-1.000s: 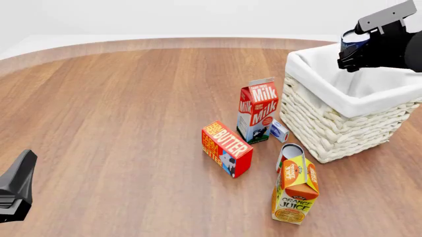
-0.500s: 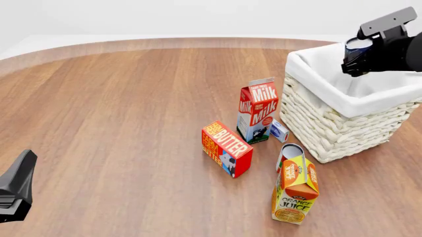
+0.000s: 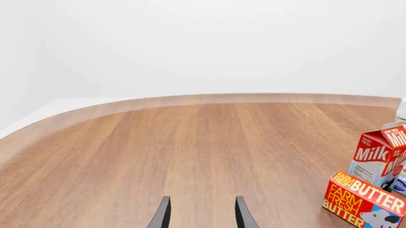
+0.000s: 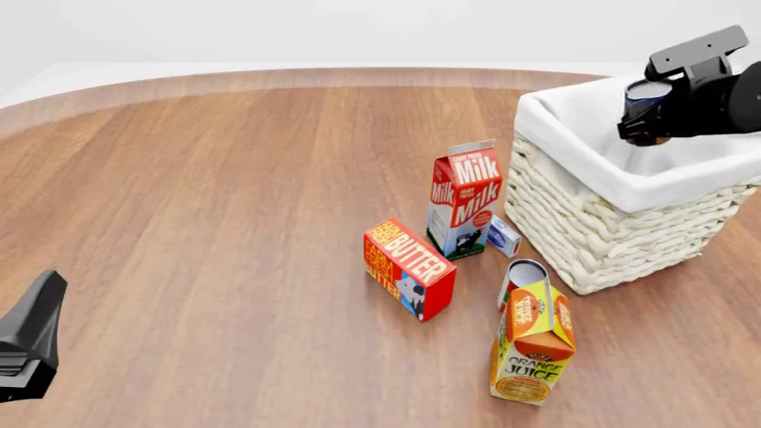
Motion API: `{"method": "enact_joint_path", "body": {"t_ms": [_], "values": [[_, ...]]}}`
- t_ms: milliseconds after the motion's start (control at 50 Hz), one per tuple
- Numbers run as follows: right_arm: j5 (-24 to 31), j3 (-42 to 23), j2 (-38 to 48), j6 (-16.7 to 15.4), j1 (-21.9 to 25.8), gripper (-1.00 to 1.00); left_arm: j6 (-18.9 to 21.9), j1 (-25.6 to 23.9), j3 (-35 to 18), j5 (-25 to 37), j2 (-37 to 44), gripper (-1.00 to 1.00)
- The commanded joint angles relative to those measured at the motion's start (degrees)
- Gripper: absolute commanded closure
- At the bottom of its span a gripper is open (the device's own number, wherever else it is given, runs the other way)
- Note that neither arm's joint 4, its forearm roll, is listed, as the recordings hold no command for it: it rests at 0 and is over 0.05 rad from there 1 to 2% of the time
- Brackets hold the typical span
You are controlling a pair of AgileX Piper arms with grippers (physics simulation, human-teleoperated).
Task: Pick up the alphabet soup, and put it in the basket.
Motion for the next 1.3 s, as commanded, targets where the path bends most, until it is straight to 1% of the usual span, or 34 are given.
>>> {"method": "enact_joint_path", "body": {"t_ms": [20,140,380,840,980,1300], "values": [[0.4,-1.6,1.7,1.5,-0.1,1.00,0.0,0.0,0.0,0.0,0.0,-1.00],[0.6,-2.0,2.2,1.6,-0.3,1.00,0.0,0.0,0.0,0.0,0.0,-1.00],[0.7,-0.8,1.6,1.5,-0.4,1.00,0.0,0.0,0.0,0.0,0.0,-1.00],[1.2,-2.5,4.5,1.9,0.8,1.00,0.0,0.0,0.0,0.0,0.0,-1.00],[1.7,-2.9,5.3,2.4,1.6,1.00,0.0,0.0,0.0,0.0,0.0,-1.00],[2.3,-2.9,6.4,2.1,1.3,1.00,0.0,0.0,0.0,0.0,0.0,-1.00]]}}
